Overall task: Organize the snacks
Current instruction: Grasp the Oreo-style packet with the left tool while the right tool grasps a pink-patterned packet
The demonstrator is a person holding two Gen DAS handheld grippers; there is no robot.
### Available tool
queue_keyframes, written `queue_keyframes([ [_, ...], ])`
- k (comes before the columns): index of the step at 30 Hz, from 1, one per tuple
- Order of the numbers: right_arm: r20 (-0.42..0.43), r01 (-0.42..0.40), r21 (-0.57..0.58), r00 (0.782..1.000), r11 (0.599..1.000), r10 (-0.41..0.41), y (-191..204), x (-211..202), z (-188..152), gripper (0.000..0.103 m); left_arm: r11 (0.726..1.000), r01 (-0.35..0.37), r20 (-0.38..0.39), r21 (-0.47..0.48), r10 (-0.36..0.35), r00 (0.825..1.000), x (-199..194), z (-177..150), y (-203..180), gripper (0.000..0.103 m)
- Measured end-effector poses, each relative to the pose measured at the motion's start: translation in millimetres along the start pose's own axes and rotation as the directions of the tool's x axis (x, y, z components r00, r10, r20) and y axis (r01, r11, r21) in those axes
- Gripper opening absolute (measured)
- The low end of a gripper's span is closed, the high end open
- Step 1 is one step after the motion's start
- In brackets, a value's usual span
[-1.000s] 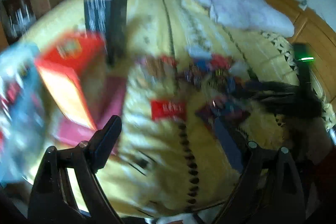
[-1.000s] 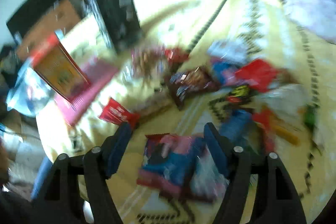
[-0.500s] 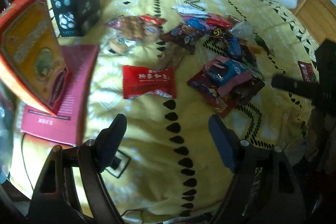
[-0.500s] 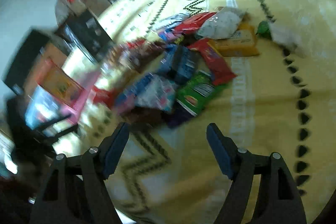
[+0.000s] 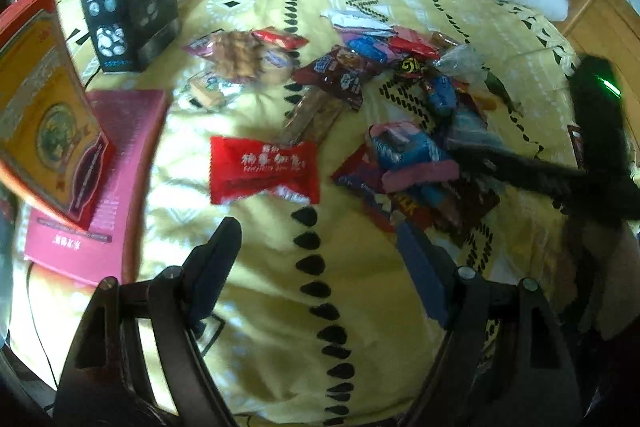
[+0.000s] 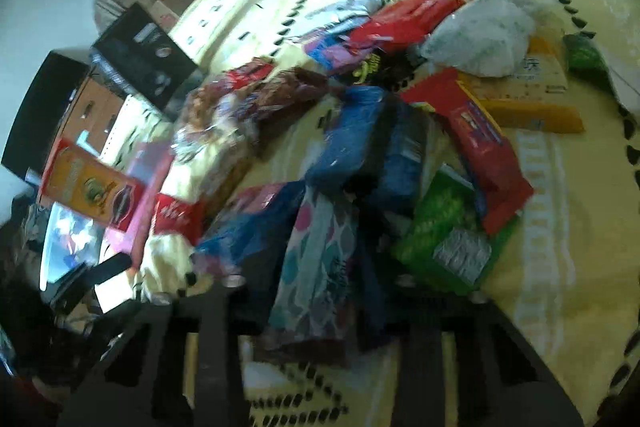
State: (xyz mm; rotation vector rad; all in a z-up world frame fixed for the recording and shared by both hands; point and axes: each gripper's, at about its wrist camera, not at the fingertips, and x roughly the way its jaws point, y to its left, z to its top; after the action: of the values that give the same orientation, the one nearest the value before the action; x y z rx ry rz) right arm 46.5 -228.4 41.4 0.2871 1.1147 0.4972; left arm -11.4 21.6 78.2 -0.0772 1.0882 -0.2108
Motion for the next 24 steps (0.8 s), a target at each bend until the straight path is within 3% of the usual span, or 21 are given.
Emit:
queue_keyframes([
  [1,0.021,0.002,-0.023,1.0,1.0,-0.001,3,-10,-6,0.015,1.0,0.004,0.003,-0.006,-0.004,1.0,1,3,0,0.08],
  [3,0.06,0.013,-0.046,0.998,0.999,-0.01,7,-31,-19,0.015,0.999,0.039,0.009,-0.033,-0.038,0.999,7,14,-1,0.079],
  [5,0.105,0.074,-0.062,0.992,0.995,-0.067,4,-51,-34,0.015,0.996,0.069,-0.004,-0.048,-0.07,0.998,17,24,-6,0.076],
  [10,0.127,0.118,0.043,0.984,0.992,-0.123,-32,-70,-53,0.015,0.987,0.132,-0.059,-0.089,-0.138,0.989,48,41,-26,0.078],
  [14,0.095,0.128,0.079,0.986,0.989,-0.136,-48,-62,-59,0.016,0.989,0.104,-0.06,-0.103,-0.111,0.992,63,46,-39,0.078],
  [18,0.086,0.128,0.092,0.987,0.988,-0.136,-54,-54,-61,0.016,0.997,0.057,-0.061,-0.051,-0.06,0.996,75,45,-50,0.077],
  [19,0.086,0.133,0.09,0.986,0.987,-0.14,-55,-53,-62,0.016,0.998,0.045,-0.058,-0.041,-0.047,0.997,76,44,-50,0.071],
  [20,0.086,0.135,0.088,0.986,0.987,-0.143,-55,-52,-62,0.016,0.999,0.035,-0.05,-0.035,-0.037,0.998,77,42,-51,0.055],
  [21,0.087,0.137,0.088,0.986,0.987,-0.145,-55,-51,-63,0.016,0.999,0.038,-0.051,-0.031,-0.04,0.998,78,42,-50,0.046],
  [24,0.106,0.138,0.09,0.983,0.986,-0.147,-55,-55,-64,0.016,1.0,0.013,-0.018,0.004,-0.013,1.0,70,38,-51,0.044],
])
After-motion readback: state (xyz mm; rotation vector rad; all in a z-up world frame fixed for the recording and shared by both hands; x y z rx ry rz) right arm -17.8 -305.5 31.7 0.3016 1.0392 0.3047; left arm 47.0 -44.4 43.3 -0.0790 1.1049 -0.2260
